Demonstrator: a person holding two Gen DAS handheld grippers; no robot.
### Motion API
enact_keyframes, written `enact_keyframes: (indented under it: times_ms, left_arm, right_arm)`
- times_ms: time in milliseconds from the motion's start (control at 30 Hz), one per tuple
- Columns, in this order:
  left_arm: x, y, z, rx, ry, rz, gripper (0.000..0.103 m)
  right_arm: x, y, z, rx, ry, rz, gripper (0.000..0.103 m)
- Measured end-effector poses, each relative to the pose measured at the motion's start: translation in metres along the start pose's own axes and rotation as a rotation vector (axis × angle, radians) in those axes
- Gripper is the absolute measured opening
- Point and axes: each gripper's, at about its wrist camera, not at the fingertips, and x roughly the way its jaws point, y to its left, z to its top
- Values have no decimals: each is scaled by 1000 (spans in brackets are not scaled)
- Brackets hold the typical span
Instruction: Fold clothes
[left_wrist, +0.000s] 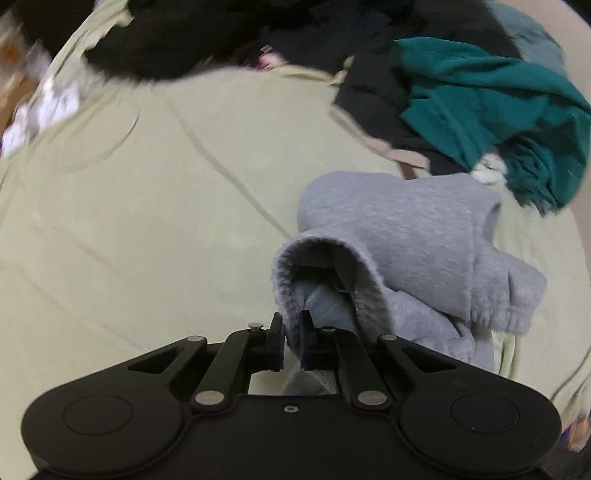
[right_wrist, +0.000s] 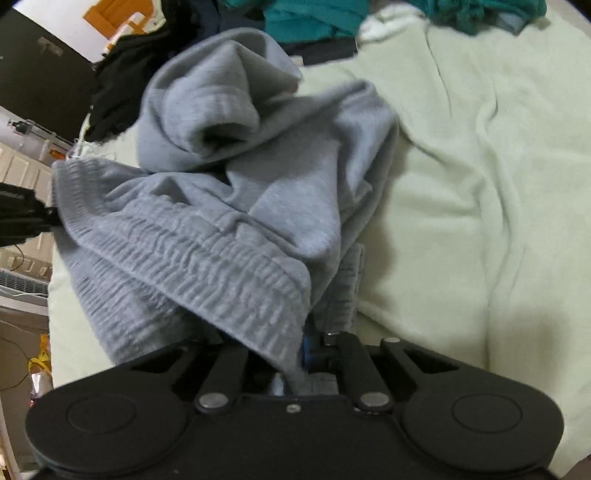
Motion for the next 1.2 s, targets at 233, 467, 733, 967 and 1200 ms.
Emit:
enact_keyframes:
  times_ms: [233,467,733,967,1200]
  left_arm:
    - [-19,-17,-7,317,-100,-108,7]
    - [-57,7,-16,500,-183,-194,6]
    - [-151,49,4,624,-342,-330,5]
    - [-246,77,8,714,-481,-404,5]
    - [-340,108,23,716,-637,-462,5]
  right_arm:
    - [-58,27,-32,60,-150,-50,6]
    - [-120,79,-85,263,-374,-107,5]
    - [-189,157,-125,301,-565,-109,5]
    - [-259,217,-143,313,-663,7,5]
    - [-315,284,-136,222,-729,85,6]
